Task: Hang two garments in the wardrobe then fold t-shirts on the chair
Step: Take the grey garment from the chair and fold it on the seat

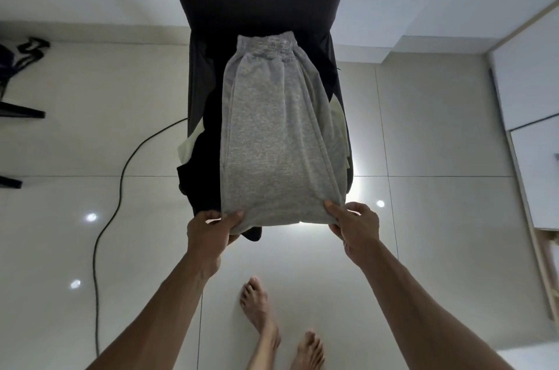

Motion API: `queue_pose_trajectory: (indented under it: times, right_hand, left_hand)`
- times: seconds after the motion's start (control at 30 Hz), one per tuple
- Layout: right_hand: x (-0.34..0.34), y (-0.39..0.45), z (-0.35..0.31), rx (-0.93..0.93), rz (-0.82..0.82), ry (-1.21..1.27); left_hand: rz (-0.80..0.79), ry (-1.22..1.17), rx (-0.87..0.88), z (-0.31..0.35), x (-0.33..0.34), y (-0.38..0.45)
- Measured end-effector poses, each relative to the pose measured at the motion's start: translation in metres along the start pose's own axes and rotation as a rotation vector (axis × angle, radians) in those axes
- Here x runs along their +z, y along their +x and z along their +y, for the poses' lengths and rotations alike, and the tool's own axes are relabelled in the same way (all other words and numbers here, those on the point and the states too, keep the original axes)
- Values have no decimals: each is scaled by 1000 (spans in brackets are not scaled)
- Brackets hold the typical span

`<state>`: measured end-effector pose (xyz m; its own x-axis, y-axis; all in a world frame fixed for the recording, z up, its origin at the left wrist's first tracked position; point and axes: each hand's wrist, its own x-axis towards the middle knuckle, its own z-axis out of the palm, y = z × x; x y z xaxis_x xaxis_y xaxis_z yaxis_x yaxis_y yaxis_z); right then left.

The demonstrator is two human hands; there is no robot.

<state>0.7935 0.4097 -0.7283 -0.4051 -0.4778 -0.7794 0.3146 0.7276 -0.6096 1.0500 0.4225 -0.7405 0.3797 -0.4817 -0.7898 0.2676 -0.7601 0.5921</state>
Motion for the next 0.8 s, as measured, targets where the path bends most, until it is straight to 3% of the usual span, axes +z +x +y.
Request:
queue_pose_trajectory:
  times: [0.1,0.2,0.37,0.67,0.8]
  right_hand:
    - [-13,-22,3,41,-9,-10]
    - [-33,-47,10,49,-72,-179]
    - [-61,-98,-7,-147,-275,-435]
    - [-74,-122,-82,-269,-605,-421]
    - [-47,-100,-113,-457,-518,-546]
  left_hand:
    - [-16,47,-14,-3,-10,-24]
    - [-42,141,16,-9,-26,-53]
    - [-125,234,218,4,-43,-113]
    - [-236,233,444,68,-40,-151]
    - [-270,240,423,105,-26,-139]
